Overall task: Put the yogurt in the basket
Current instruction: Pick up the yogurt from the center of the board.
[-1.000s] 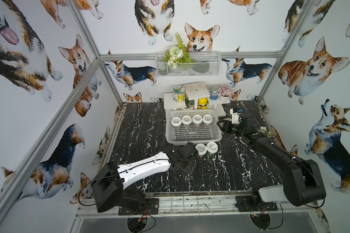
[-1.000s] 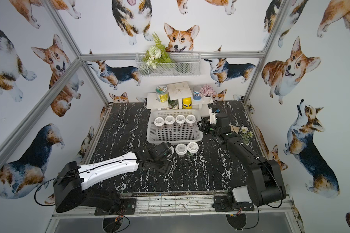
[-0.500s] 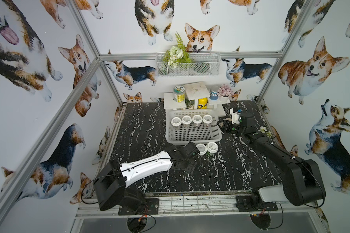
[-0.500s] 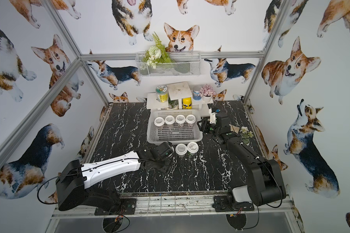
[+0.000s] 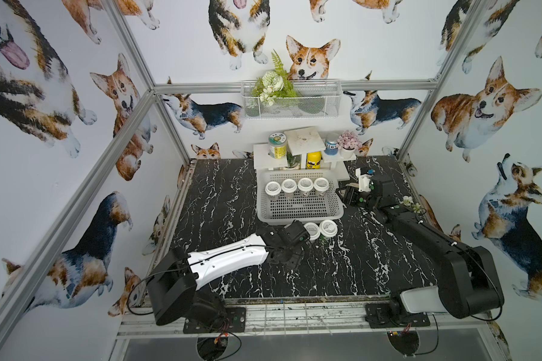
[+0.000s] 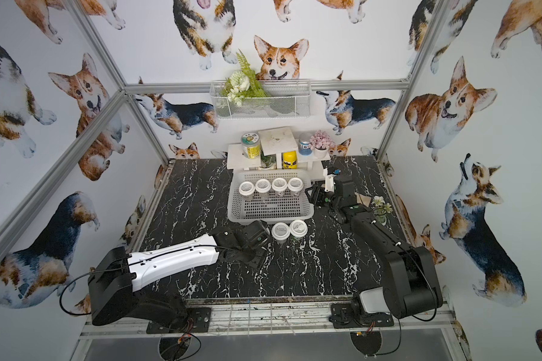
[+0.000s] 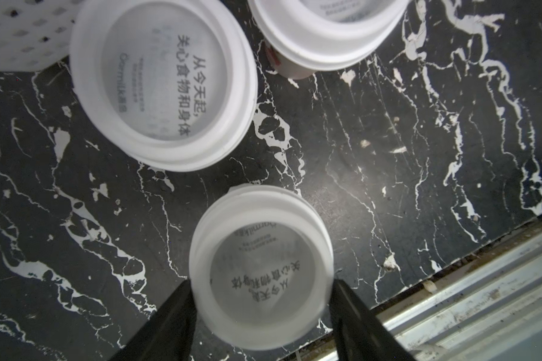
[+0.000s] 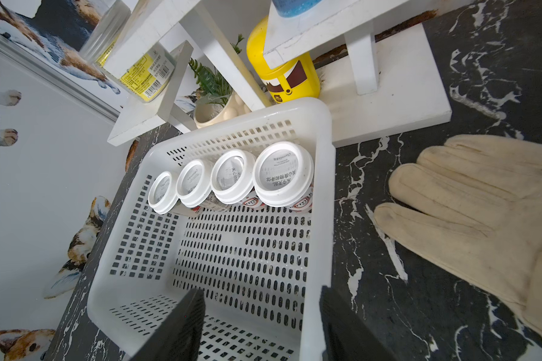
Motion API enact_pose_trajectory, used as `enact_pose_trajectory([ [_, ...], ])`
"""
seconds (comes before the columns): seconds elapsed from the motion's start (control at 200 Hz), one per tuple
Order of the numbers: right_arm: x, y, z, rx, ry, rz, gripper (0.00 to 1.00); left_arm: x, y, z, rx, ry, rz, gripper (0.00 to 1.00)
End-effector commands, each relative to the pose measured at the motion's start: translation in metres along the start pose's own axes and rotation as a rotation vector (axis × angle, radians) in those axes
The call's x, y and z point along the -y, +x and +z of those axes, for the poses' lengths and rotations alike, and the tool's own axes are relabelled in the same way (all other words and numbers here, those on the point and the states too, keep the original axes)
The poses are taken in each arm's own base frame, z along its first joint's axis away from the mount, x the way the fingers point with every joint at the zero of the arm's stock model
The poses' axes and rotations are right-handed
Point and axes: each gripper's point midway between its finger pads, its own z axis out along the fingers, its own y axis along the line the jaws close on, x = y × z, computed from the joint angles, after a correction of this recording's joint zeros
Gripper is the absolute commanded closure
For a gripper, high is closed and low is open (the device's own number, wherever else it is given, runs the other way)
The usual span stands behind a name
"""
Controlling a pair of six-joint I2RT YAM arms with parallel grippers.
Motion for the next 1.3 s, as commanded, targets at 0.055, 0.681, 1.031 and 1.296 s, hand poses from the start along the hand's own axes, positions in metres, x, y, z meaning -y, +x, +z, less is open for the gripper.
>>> enact_pose_trajectory([
  [0.055,-0.004,-0.009,0.001,0.028,-0.019,-0.004,0.36,-0.003,-0.003,-0.004,-0.005,-0.029,0.024,0.35],
  [0.681,-0.004,-0.009,0.000,0.030,-0.018,-0.006,0.36,-0.002,-0.026,-0.113,0.087,0.000,0.047,0.35],
  [1.031,-0.004,-0.009,-0.001,0.031,-0.015,-0.008,0.36,-0.029,-0.091,-0.142,0.132,-0.085,0.090,0.35],
  [1.296,-0.003,-0.008,0.002,0.025,-0.015,-0.011,0.36,-0.071,-0.154,-0.135,0.168,-0.128,0.068,0.35],
])
